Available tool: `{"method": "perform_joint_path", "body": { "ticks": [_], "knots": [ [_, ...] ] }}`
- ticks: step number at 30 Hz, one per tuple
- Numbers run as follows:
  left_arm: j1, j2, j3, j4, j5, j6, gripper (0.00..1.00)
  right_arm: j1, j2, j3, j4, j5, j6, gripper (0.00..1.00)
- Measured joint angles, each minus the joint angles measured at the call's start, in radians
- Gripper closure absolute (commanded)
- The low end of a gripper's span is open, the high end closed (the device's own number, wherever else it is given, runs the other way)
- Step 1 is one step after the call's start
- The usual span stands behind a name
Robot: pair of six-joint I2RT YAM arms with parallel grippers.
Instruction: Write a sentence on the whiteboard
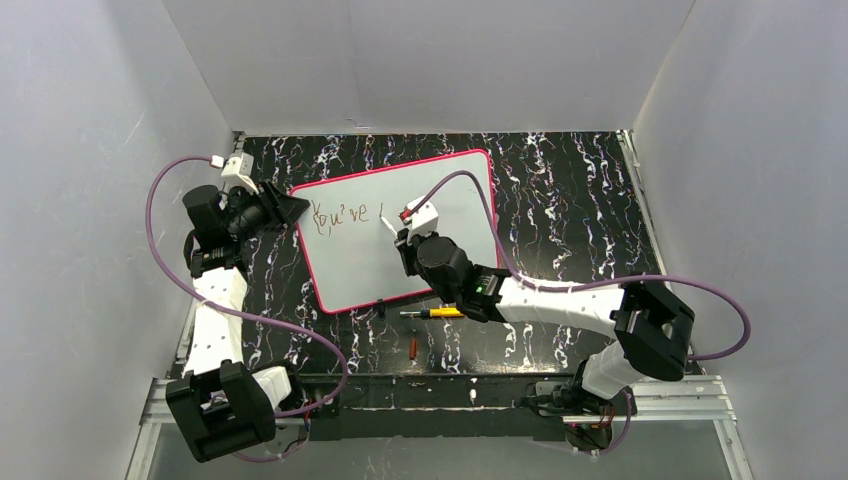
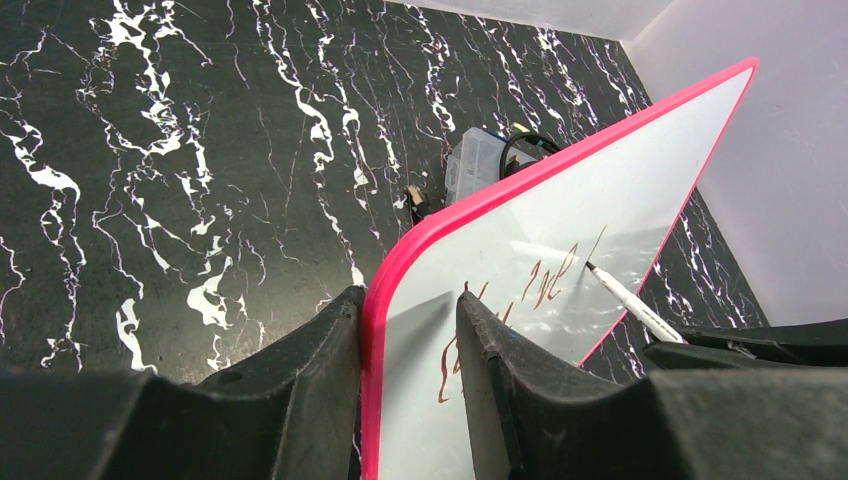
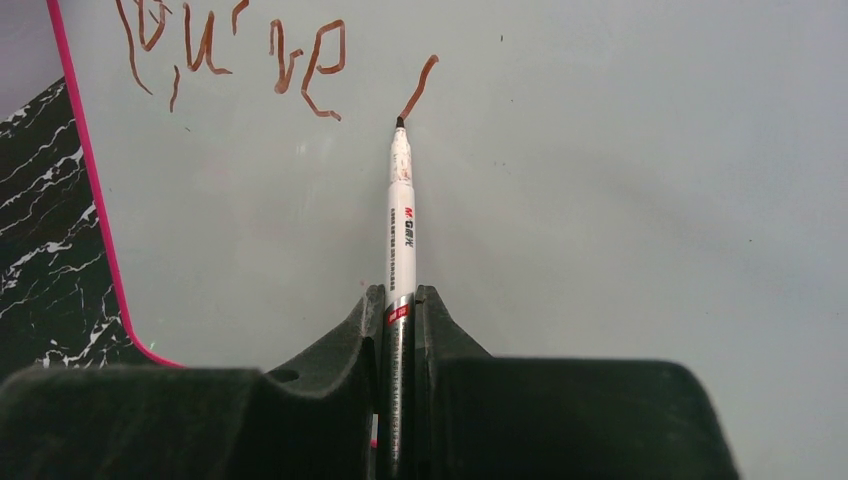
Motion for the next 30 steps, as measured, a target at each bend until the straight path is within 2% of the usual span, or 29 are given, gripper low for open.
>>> {"method": "perform_joint_path", "body": {
  "ticks": [16, 30],
  "knots": [
    [0.000, 0.000, 0.000, -0.003, 0.001, 0.000, 0.64, 0.005, -0.051, -0.020, 0.063, 0.034, -0.057, 0.99],
    [0.000, 0.000, 0.000, -0.003, 0.000, 0.001, 0.64, 0.000, 0.023, 0.026, 0.080, 0.064, -0.094, 0.99]
  ]
}}
